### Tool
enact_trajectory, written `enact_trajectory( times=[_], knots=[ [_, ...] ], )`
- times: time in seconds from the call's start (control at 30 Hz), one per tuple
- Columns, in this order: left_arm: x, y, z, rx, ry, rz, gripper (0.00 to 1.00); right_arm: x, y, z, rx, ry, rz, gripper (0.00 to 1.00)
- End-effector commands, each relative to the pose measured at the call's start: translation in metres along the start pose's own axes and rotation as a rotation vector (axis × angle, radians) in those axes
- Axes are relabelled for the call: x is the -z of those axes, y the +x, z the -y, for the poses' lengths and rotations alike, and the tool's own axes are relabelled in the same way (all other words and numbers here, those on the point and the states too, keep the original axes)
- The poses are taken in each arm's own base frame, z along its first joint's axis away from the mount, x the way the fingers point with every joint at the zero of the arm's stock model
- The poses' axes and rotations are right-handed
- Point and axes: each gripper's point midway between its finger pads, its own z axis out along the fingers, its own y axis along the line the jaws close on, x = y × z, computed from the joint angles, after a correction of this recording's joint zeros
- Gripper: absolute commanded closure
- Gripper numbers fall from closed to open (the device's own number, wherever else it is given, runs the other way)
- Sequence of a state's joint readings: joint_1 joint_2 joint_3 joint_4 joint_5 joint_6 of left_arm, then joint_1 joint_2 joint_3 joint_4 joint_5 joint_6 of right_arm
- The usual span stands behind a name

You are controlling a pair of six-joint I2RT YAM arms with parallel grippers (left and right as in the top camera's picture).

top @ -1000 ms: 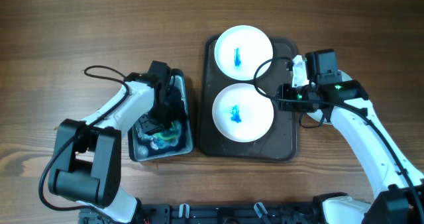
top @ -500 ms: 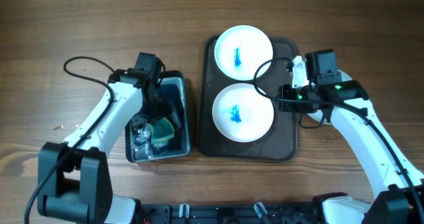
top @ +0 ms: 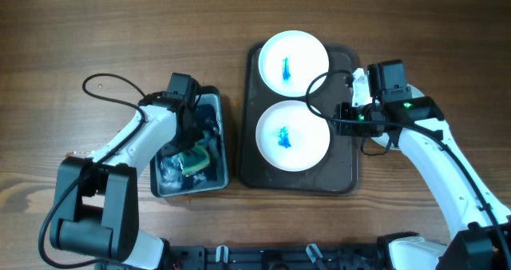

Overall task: Clean dirty plates on tray and stack at the side
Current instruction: 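Grasp the sponge in the soap dish with the left gripper and lift it, then scrub the lower blue-stained plate with the sponge in the left gripper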

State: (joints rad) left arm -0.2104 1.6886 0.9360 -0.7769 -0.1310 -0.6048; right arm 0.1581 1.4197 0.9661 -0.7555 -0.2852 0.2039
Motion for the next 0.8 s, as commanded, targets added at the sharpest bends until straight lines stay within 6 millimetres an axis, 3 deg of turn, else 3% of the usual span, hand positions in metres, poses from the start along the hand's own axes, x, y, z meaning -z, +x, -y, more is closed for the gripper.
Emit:
enact_trajectory(
  times=[0.0, 0.13, 0.47, 0.57, 0.67, 0.77],
  knots=[
    [0.006, 0.004, -0.003, 0.004, -0.003, -0.027, 0.96, -0.002, 0.004, -0.002, 0.015, -0.015, -0.010, 0.65],
    [0.039, -0.009, 0.007, -0.034, 0.044, 0.000, 0.96, -0.017, 0.017, 0.007, 0.012, 0.005, -0.039, 0.65],
    [0.118, -0.027, 0.035, -0.170, 0.197, 0.011, 0.96, -0.051, 0.018, 0.029, 0.028, 0.084, -0.078, 0.60],
    [0.145, -0.030, 0.063, -0.180, 0.358, 0.008, 0.96, -0.066, 0.018, 0.027, 0.046, 0.077, -0.091, 0.60],
    [0.157, -0.028, 0.089, -0.198, 0.510, -0.013, 0.96, -0.079, 0.021, 0.025, 0.053, 0.068, -0.115, 0.62],
    [0.167, -0.027, 0.113, -0.235, 0.601, 0.010, 0.96, -0.092, 0.024, 0.021, 0.049, 0.024, -0.138, 0.73]
  ],
)
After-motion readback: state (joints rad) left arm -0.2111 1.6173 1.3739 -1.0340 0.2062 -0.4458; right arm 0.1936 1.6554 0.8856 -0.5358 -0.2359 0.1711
